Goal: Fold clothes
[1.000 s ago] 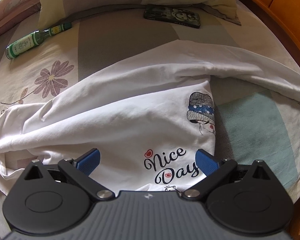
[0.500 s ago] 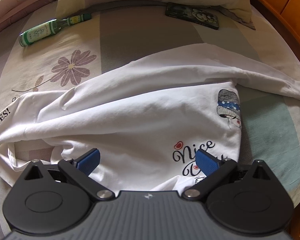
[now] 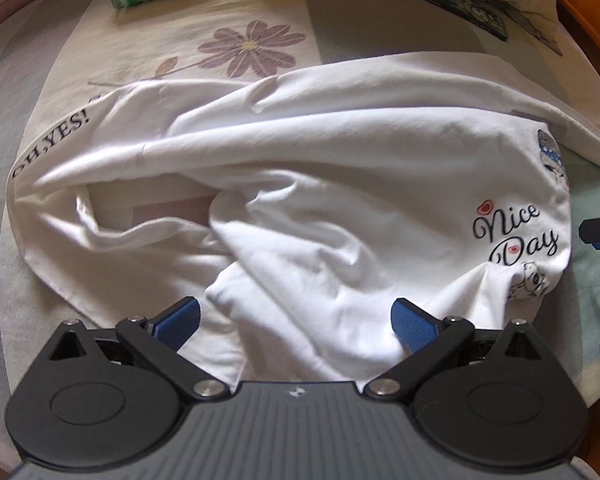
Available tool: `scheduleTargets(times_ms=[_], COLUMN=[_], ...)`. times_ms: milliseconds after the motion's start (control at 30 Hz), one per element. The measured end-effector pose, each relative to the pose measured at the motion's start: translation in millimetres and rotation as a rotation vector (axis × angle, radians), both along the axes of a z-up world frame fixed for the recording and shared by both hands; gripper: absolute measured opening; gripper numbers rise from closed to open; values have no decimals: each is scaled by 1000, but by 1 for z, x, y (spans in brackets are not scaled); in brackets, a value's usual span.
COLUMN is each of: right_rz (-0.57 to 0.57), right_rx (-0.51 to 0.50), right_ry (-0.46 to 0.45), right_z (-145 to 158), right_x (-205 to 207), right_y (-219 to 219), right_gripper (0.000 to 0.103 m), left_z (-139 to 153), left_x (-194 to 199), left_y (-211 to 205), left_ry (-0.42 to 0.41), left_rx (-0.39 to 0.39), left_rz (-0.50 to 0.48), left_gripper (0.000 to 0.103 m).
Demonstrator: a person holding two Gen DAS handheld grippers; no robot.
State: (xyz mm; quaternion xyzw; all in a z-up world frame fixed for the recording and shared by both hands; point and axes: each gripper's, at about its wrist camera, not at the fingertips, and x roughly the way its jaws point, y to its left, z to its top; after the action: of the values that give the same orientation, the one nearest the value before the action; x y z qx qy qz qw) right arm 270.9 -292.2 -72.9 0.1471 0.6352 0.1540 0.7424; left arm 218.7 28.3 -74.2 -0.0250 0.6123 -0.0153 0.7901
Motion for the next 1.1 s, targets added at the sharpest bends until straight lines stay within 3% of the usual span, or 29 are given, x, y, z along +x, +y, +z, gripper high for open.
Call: scheduleTargets(times_ms=[200, 367, 533, 800, 1000, 1100], right_rz=[126, 194, 326, 430, 484, 471], right_rx=[20, 22, -2, 23, 1, -7], right_ry=[-51, -72, -123, -124, -136, -134], right_z=[16, 20, 29, 32, 27, 25], right_x=[6, 14, 10, 2, 0, 3], right_y=[56, 103, 155, 202, 206, 201], right_gripper=[90, 90, 90, 91, 91, 91], left_z=[-10, -11, -6, -14, -21, -12], left_x=[-23, -33, -38, -46, -48, -40], left_y=[40, 56, 74, 113, 108, 113], left_ry=[27, 6, -16, -14, -25, -96], left_rx=[-179, -245, -231, -296, -223, -176], left_rz=[106, 99, 55, 166, 217, 256], left_gripper=[101, 101, 101, 101, 100, 100])
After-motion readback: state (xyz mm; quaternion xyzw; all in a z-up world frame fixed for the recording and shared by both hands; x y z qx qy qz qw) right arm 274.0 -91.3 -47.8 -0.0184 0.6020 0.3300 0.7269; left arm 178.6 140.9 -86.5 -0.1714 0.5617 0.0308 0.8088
